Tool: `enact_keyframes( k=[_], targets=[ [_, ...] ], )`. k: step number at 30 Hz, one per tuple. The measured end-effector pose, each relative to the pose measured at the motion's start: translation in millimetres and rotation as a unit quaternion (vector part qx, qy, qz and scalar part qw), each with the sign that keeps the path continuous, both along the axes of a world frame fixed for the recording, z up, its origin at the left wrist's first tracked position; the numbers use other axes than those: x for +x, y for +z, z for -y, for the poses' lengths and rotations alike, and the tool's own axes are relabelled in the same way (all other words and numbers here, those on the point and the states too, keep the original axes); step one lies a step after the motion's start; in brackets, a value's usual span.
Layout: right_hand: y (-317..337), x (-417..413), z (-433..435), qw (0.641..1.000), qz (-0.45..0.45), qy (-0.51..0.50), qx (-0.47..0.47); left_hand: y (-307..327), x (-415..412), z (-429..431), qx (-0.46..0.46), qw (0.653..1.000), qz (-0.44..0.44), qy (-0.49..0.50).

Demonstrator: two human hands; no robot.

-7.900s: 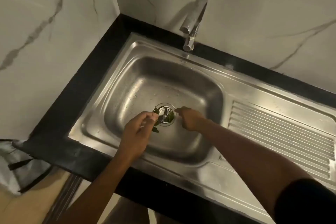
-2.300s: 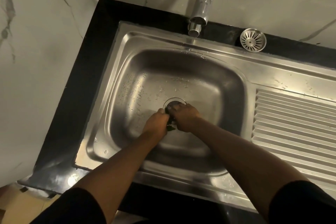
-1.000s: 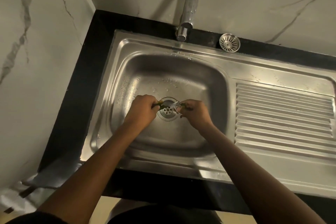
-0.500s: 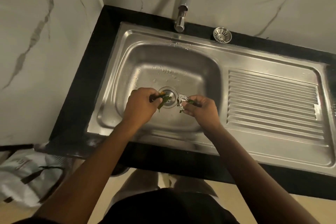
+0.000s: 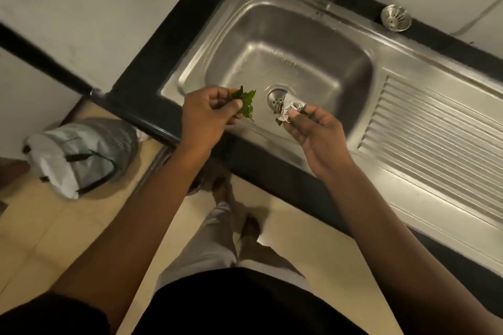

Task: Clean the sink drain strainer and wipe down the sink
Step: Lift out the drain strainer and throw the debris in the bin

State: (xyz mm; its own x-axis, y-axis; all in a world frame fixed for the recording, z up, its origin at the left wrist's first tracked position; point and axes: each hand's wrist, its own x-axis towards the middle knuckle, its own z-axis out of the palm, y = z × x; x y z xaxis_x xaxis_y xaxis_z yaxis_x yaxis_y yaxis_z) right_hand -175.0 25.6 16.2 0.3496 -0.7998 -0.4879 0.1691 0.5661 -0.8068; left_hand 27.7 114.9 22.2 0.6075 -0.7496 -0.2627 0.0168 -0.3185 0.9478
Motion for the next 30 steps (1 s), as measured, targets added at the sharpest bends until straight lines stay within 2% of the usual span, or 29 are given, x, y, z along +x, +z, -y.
enact_keyframes(
  k=[6, 11, 14, 20, 26, 30],
  targets=[
    [5.5, 35.0, -54.1, 0.994, 0.037, 0.088, 0.052, -5.3, 13.4, -86.0, 0.026, 0.991, -0.014, 0.131],
    [-13.9, 76.8, -105.0, 0.981, 0.042, 0.159, 0.098, -46.0, 28.8, -163.2, 0.073, 0.976, -0.038, 0.204],
    [-43.9, 108.0, -137.0, 0.97, 0.014, 0.2, 0.137, -80.1, 41.2, -200.4, 0.098, 0.962, -0.034, 0.251],
    [-144.7, 163.9, -179.6, 0.952, -0.082, 0.202, 0.214, -178.6, 70.2, -245.3, 0.155, 0.937, -0.041, 0.31],
    [-269.5, 217.5, -191.8, 0.934, -0.157, 0.183, 0.262, -291.9, 98.6, -255.7, 0.201, 0.911, -0.121, 0.34],
    [-340.4, 244.7, -187.0, 0.927, -0.209, 0.188, 0.249, -356.8, 118.3, -255.4, 0.232, 0.885, -0.181, 0.361]
  ],
)
